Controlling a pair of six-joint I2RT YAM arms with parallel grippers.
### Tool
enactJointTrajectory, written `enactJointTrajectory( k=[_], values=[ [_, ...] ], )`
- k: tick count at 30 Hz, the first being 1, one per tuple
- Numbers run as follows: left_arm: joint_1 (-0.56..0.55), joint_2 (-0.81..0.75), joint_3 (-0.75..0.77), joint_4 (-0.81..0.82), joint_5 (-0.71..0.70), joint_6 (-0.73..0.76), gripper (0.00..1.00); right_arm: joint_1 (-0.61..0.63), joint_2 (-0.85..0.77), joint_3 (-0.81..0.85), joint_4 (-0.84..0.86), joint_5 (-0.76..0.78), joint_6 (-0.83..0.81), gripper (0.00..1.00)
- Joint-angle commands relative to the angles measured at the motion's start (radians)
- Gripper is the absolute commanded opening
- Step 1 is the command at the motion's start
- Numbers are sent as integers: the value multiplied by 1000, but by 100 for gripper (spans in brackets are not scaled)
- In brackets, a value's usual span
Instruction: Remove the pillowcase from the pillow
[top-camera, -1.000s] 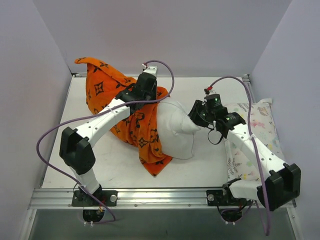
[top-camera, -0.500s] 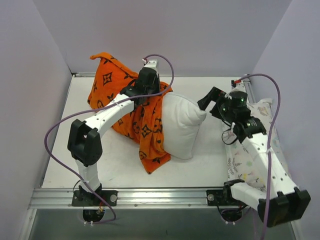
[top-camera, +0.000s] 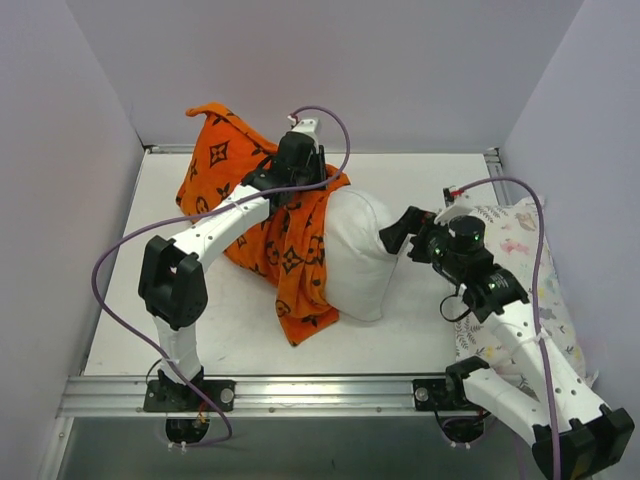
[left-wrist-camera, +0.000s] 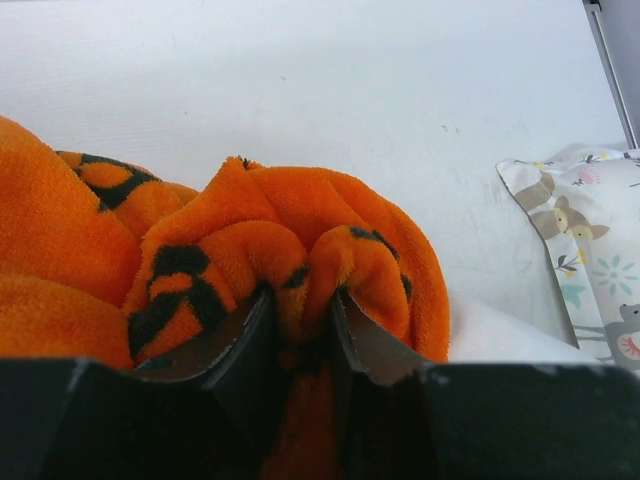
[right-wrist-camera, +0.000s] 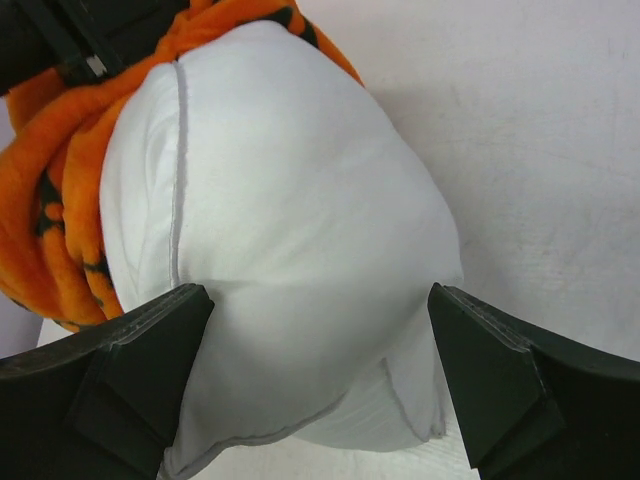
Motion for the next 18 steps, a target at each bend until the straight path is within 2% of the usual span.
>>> enactJointTrajectory(
  k=[1,5,8,14,18],
  values=[
    [-1,4,11,-98,43,21,36,18,-82,-66,38,63,-25,100],
    [-1,13,9,-109,47,19,38,-2,-117,6,32,-7,-46,100],
    [-1,9,9,-107,49,18,45,26,-96,59,-1,-77,-72,100],
    [-5,-14,45,-109,52,39,65,92,-169,-17,44,-69,-95,100],
    [-13,-40,69,-106,51,58,72,96,-134,-63,48,-97,-98,100]
  ],
)
